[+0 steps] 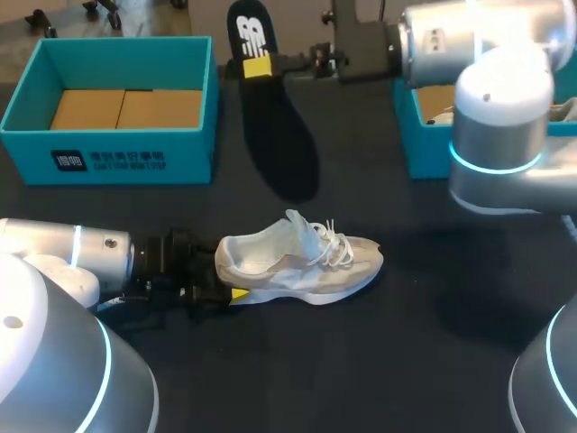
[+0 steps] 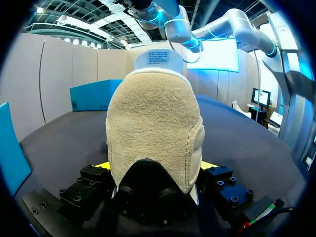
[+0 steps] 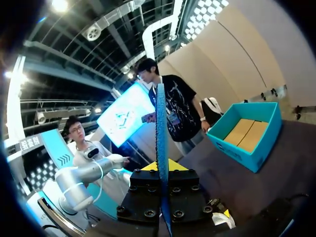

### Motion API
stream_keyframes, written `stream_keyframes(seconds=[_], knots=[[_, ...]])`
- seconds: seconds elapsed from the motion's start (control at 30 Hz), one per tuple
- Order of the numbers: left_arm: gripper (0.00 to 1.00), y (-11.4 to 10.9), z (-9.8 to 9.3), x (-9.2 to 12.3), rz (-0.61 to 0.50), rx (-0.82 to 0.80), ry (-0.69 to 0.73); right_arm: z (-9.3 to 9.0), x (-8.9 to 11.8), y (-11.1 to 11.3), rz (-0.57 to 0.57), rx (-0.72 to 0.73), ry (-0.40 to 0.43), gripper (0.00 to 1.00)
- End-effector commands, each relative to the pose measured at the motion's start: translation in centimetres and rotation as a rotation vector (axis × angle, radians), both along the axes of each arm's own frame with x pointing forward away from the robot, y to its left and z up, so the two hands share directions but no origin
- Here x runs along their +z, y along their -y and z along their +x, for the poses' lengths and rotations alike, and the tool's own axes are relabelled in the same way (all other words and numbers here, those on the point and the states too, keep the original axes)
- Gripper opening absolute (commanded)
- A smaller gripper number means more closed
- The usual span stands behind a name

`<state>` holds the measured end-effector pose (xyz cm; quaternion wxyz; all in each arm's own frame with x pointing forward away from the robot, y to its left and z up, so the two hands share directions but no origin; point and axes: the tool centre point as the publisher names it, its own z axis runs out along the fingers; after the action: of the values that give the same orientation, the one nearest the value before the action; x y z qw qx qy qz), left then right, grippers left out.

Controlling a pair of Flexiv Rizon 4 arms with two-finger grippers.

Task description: Take the shoe out of the shoebox, open the shoe tongue, remove and reinsert the insole, then place the shoe into the shoebox

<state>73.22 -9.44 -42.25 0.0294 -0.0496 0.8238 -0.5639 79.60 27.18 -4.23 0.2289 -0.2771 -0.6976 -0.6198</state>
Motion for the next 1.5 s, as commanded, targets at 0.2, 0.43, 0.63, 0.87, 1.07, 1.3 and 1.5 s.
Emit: stream_keyframes(seconds=[0.2,0.43,0.63,0.87,1.07,1.3,1.5], knots=[[0.00,0.0,-0.1,-0.3,0.004,-0.001,0.000,-3.6,2.9,2.4,-0.250,0.005,0.145,0.00],[0.00,0.0,-0.1,-0.3,0.004,-0.001,0.000,-3.6,2.9,2.4,-0.250,0.005,0.145,0.00],[0.00,0.0,-0.1,-0.3,0.004,-0.001,0.000,-3.6,2.9,2.4,-0.250,0.005,0.145,0.00],[0.00,0.0,-0.1,-0.3,0.004,-0.001,0.000,-4.2,4.8,5.6,-0.163,-0.044,0.067,0.00],[0.00,0.0,-0.1,-0.3,0.004,-0.001,0.000,-5.1,6.9,6.8,-0.125,-0.024,0.027,0.00],[0.00,0.0,-0.1,-0.3,0.004,-0.001,0.000,-5.8,7.8,7.3,-0.026,-0.041,-0.008,0.00],[0.00,0.0,-0.1,-0.3,0.004,-0.001,0.000,-7.9,8.1,7.4,-0.004,-0.043,-0.007,0.00]])
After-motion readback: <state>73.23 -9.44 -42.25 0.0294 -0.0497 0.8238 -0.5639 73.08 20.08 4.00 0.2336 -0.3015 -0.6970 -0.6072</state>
